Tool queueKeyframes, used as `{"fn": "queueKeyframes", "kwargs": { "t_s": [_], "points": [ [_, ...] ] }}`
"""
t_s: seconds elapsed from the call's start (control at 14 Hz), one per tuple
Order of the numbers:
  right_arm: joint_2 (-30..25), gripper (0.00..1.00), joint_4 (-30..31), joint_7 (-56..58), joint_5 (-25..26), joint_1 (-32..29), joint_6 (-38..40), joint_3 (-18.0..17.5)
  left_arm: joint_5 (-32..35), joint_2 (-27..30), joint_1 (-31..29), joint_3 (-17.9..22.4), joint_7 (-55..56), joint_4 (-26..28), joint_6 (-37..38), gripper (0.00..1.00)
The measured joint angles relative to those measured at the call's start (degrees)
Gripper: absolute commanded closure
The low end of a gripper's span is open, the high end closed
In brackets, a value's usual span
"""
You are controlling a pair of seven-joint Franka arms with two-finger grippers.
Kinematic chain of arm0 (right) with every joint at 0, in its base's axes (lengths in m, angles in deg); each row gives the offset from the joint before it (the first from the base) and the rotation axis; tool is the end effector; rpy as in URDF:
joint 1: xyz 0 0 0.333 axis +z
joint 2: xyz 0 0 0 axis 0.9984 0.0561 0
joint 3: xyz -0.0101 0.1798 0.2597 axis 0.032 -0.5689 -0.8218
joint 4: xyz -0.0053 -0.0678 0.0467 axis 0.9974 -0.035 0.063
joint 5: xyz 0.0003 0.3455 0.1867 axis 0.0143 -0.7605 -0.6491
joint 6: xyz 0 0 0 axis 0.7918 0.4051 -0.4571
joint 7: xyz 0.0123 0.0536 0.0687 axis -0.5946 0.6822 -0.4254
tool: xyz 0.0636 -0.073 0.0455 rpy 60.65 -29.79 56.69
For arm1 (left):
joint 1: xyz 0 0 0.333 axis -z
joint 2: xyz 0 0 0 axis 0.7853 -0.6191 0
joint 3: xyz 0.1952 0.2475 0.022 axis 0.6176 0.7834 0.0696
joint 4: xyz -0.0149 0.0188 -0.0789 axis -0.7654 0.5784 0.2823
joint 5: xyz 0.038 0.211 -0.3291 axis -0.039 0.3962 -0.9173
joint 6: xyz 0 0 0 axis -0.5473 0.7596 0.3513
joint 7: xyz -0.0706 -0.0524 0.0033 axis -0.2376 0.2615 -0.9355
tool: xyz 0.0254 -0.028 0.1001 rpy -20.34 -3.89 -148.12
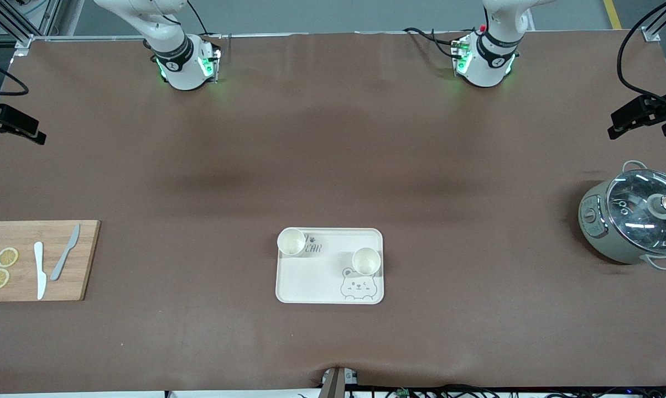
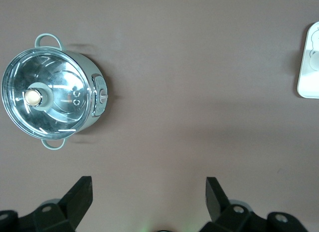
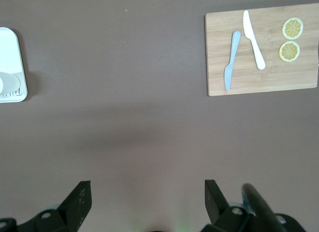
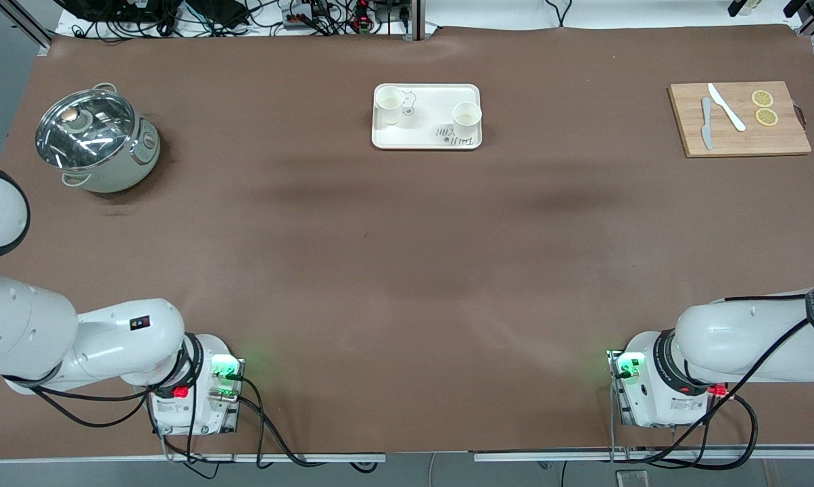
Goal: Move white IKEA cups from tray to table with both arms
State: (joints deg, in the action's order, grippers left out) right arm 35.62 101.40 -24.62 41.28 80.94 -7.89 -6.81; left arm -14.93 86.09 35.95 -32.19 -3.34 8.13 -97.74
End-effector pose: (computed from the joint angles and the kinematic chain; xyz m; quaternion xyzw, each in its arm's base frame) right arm 0.5450 -0.0505 0.6344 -0.9989 0.0315 0.0353 0.0059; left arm 0.5434 0.0040 0.6546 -0.9997 -0.0165 0.0109 0.0164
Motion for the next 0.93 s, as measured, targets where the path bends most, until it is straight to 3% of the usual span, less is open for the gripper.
{"fn": "queueKeyframes", "kwargs": {
  "t_s": [0.21, 0.57, 0.93],
  "points": [
    [2.0, 0.00, 0.0, 0.3, 0.0, 0.2, -0.8, -0.2, -0.9, -1.9, 0.1, 0.0, 0.0, 0.0, -0.2, 0.00],
    [4.8, 0.00, -0.1, 0.5, 0.9, 3.2, -4.4, -0.5, -5.6, -9.6, 0.7, -0.5, 1.7, 0.1, -3.9, 0.00],
    [6.9, 0.00, 0.0, 0.5, 0.9, 3.8, -5.1, -0.5, -5.4, -15.0, 3.6, -0.6, 4.7, 0.1, -6.4, 0.00]
  ]
}}
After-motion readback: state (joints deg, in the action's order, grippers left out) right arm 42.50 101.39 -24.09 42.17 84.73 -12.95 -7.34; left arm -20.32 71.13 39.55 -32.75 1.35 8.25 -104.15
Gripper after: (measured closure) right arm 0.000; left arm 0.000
